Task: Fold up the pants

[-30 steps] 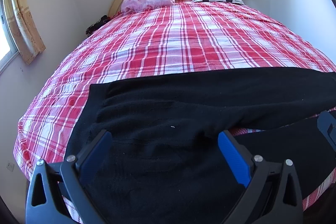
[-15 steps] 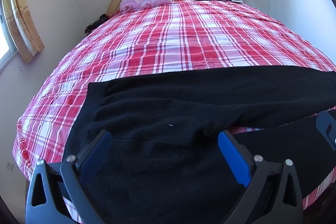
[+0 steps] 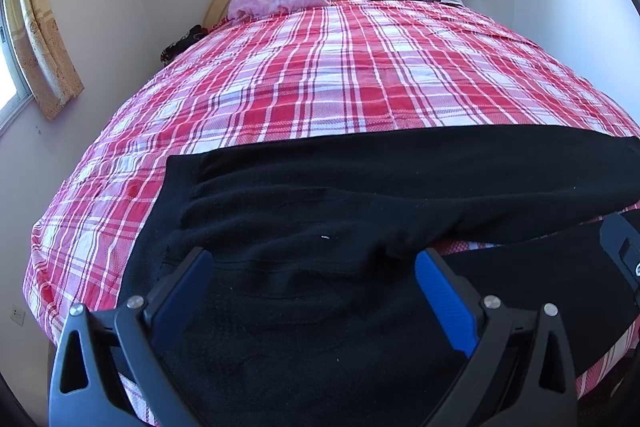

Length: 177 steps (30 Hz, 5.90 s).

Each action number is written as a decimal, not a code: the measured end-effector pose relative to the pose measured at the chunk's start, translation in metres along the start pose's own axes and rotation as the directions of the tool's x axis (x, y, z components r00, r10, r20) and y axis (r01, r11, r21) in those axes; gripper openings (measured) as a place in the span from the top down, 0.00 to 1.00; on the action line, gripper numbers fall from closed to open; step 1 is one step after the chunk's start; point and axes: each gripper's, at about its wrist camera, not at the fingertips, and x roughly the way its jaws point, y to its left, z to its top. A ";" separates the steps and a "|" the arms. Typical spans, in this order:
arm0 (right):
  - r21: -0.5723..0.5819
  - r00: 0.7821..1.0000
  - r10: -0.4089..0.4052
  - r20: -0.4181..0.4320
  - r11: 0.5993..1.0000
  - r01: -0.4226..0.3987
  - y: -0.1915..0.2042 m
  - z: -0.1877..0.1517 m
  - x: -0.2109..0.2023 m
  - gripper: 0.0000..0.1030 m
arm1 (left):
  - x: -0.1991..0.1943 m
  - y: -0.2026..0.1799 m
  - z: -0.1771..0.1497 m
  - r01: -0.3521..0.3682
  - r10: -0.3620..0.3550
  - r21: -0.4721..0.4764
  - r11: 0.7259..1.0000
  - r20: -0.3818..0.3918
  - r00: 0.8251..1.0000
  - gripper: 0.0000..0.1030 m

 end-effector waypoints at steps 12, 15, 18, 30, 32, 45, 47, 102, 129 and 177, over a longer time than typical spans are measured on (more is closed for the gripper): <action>0.000 1.000 0.000 -0.001 1.000 0.000 0.001 -0.001 0.000 0.01 | 0.000 0.000 -0.001 0.003 -0.003 -0.001 1.000 -0.005 1.000 0.00; 0.001 1.000 0.000 -0.002 1.000 0.000 0.001 -0.001 0.000 0.01 | 0.001 0.000 -0.001 0.007 -0.007 -0.004 1.000 -0.009 1.000 0.00; 0.001 1.000 0.000 -0.002 1.000 0.000 0.001 -0.001 0.000 0.01 | 0.002 0.000 -0.002 0.007 -0.007 -0.004 1.000 -0.009 1.000 0.00; -0.001 1.000 -0.002 -0.012 1.000 0.002 0.003 -0.004 0.004 0.01 | 0.004 0.001 -0.003 0.011 -0.011 -0.005 1.000 -0.020 1.000 0.00; -0.001 1.000 -0.001 -0.013 1.000 0.001 0.002 -0.004 0.004 0.01 | 0.005 0.001 -0.004 0.011 -0.011 -0.005 1.000 -0.024 1.000 0.00; -0.056 0.999 0.037 -0.025 0.998 -0.038 0.006 0.007 0.014 0.01 | 0.018 0.026 -0.005 0.016 -0.017 -0.017 1.000 -0.059 0.998 0.00; -0.088 0.997 0.069 -0.033 0.994 -0.071 0.011 0.017 0.019 0.01 | 0.022 0.047 -0.003 -0.048 0.046 -0.026 0.999 -0.053 0.998 0.00; -0.655 0.807 0.435 -0.399 0.481 -0.583 0.202 -0.124 -0.011 0.96 | -0.040 0.236 -0.062 -0.217 0.231 -0.313 0.924 0.007 0.973 0.00; -0.167 0.987 0.144 0.066 0.977 -0.132 -0.030 0.019 -0.031 0.37 | 0.028 0.157 -0.085 -0.189 0.176 -0.212 0.959 -0.079 0.981 0.00; 0.665 0.973 -0.203 0.112 0.743 0.079 -0.374 -0.006 -0.117 0.85 | 0.030 0.150 -0.072 -0.248 0.223 -0.197 0.948 -0.141 0.965 0.00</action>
